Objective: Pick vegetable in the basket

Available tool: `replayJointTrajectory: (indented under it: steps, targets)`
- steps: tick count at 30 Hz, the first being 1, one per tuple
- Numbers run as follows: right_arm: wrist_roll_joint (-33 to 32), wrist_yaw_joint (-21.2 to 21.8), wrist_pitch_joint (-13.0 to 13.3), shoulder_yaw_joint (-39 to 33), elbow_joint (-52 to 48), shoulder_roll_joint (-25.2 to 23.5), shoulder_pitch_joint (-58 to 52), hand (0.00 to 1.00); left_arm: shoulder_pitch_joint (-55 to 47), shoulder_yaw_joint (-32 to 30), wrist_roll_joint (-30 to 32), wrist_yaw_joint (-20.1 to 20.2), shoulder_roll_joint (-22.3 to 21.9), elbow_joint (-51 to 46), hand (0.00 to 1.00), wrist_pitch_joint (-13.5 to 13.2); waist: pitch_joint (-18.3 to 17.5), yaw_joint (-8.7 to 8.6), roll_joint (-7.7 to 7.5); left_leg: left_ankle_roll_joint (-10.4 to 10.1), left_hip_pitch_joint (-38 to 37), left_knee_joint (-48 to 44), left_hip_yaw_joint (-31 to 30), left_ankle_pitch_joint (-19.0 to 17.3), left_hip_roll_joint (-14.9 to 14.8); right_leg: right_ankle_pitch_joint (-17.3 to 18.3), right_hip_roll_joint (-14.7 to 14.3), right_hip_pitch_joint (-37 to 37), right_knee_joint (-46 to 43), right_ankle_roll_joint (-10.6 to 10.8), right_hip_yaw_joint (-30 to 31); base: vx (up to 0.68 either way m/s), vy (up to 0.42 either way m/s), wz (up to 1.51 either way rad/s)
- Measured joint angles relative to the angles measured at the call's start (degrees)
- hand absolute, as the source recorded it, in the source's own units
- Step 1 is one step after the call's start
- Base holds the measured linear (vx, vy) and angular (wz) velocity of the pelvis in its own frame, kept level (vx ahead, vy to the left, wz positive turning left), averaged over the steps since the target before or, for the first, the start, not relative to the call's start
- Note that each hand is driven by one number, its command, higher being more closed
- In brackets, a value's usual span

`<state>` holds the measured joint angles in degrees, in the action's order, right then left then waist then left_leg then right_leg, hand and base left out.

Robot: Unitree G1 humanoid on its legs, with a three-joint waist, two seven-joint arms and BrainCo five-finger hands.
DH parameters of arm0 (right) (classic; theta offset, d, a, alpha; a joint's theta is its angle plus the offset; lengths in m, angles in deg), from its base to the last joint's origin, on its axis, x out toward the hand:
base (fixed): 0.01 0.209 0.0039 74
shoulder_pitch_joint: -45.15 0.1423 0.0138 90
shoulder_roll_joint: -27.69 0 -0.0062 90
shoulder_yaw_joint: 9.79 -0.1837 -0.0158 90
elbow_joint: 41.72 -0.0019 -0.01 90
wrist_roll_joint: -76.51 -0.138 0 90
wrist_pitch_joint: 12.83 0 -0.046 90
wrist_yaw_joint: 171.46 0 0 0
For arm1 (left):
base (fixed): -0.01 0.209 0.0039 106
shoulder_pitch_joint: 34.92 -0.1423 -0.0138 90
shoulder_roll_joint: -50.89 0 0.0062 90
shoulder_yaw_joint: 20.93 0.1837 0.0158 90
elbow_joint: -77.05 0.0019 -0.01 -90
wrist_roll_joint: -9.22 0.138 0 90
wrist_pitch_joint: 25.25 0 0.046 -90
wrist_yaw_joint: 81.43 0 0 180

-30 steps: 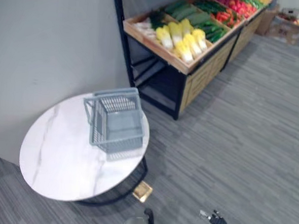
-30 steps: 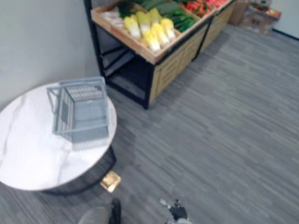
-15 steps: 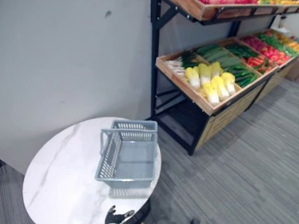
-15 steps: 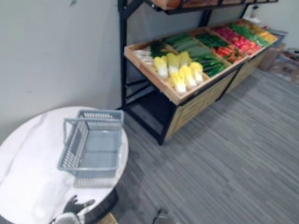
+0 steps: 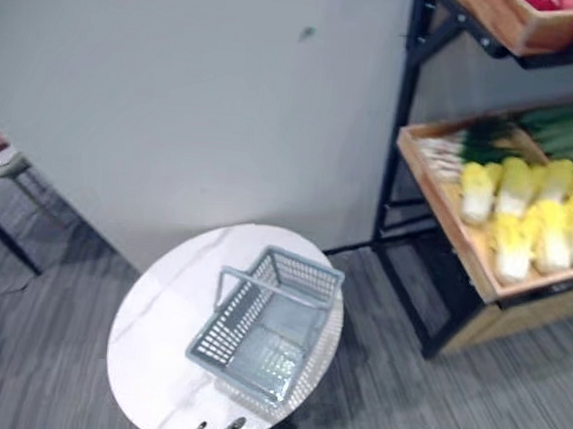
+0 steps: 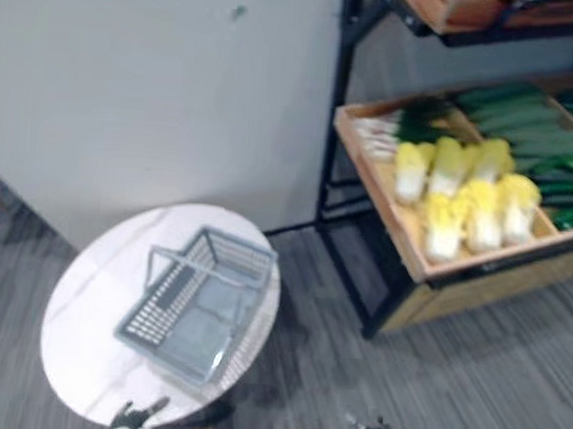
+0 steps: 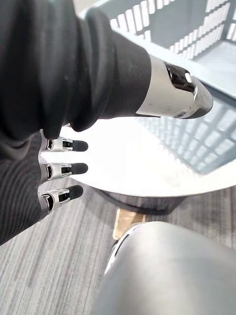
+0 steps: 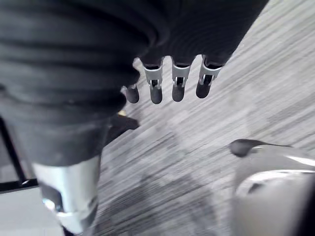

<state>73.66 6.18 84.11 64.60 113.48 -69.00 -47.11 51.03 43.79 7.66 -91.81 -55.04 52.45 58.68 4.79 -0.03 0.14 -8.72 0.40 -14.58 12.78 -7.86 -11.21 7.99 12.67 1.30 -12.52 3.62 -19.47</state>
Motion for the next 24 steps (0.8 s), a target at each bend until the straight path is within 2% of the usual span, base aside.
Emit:
replayJointTrajectory:
  steps: [1,2,4,7,8,12,14,15,19,20,24]
  targets:
    - [-0.61,0.12,0.37,0.33,-1.97,0.99,0.63,0.00,-0.08,-0.36,0.04,-0.01,0.06,0.02,0.00,0.03,-0.03,-0.03,0.44,1.41,0.86,5.95,1.12,5.07,0.34,0.03,-0.58,-0.09,0.33,0.14,-0.38,0.07,0.103,0.17]
    - [-1.37,0.21,0.92,0.34,-3.53,1.40,0.67,0.00,-0.27,-1.01,0.13,-0.02,0.24,0.07,0.00,0.08,-0.35,0.08,0.62,0.96,0.86,7.84,1.59,5.72,0.47,0.03,-1.00,-0.24,0.90,1.10,-0.07,0.10,0.149,0.15]
    - [-2.14,0.49,1.49,0.94,-8.52,1.48,0.27,0.00,-1.02,-1.42,0.21,-0.02,1.89,0.16,0.00,0.44,-0.95,-0.30,-0.76,0.85,0.07,12.42,2.30,5.71,1.99,-0.35,-1.07,-0.90,3.71,1.93,2.15,0.07,0.151,-0.04]
    - [-2.10,1.32,2.22,2.59,-14.24,1.42,-0.74,0.00,-4.69,0.73,0.48,0.10,4.08,1.71,0.00,1.66,-1.25,-0.95,-2.64,0.95,-1.70,14.66,5.12,5.75,3.25,-1.63,-0.66,-0.93,6.20,3.91,5.13,0.04,0.110,-0.44]
    - [-1.85,1.61,2.41,2.60,-15.95,1.52,-1.85,0.00,-5.63,1.68,0.53,0.25,4.38,1.95,0.00,1.72,-1.51,-1.36,-2.69,0.94,-2.53,14.92,5.59,5.75,3.62,-1.80,-0.60,-0.73,6.52,4.20,5.92,0.05,0.039,-0.34]
    - [0.83,1.75,2.37,3.05,-23.45,4.35,-6.71,0.00,-6.49,6.47,3.10,1.42,4.53,2.03,0.00,1.66,-2.20,-1.67,-0.79,0.86,-3.76,18.26,5.88,6.03,3.37,-2.10,-1.62,-1.76,6.55,4.64,7.19,0.03,0.001,-0.20]
    - [2.96,1.89,2.10,4.73,-28.79,6.09,-8.00,0.00,-6.52,8.04,4.61,1.76,4.74,2.01,0.00,1.67,-2.17,-2.27,-0.54,0.64,-4.59,19.79,5.93,6.88,3.28,-2.44,-2.04,-2.18,6.55,4.68,7.73,-0.01,-0.022,-0.22]
    - [3.45,2.16,2.08,5.46,-33.03,6.89,-8.48,0.00,-6.85,9.33,4.73,1.82,5.05,2.02,0.00,1.66,-2.06,-3.06,-0.83,0.65,-4.88,20.03,5.98,6.92,3.06,-2.59,-2.35,-2.15,6.55,4.68,8.19,-0.02,-0.022,-0.18]
    - [8.78,3.00,2.36,8.06,-48.78,10.79,-9.47,0.00,-6.80,12.63,5.08,1.97,6.03,1.78,0.00,1.53,-2.01,-3.11,-1.28,0.64,-5.35,20.06,6.07,6.92,2.93,-3.25,-2.64,-2.79,6.56,4.81,9.56,-0.06,-0.012,-0.23]
    - [9.77,3.24,3.21,9.36,-52.75,12.55,-8.83,0.00,-6.82,13.70,5.08,2.04,6.41,1.77,0.00,1.23,-2.08,-3.00,-1.26,0.65,-5.26,20.22,5.86,6.91,3.03,-3.26,-2.62,-3.06,6.62,4.83,9.88,-0.07,-0.004,-0.10]
    - [10.05,4.27,3.89,16.65,-56.67,16.56,-3.44,0.00,-6.93,14.52,5.09,2.22,7.25,1.97,0.00,1.20,-2.19,-2.83,-2.34,0.86,-4.59,20.45,5.24,7.05,2.90,-4.10,-2.90,-3.21,7.61,4.81,9.70,-0.11,-0.007,0.02]
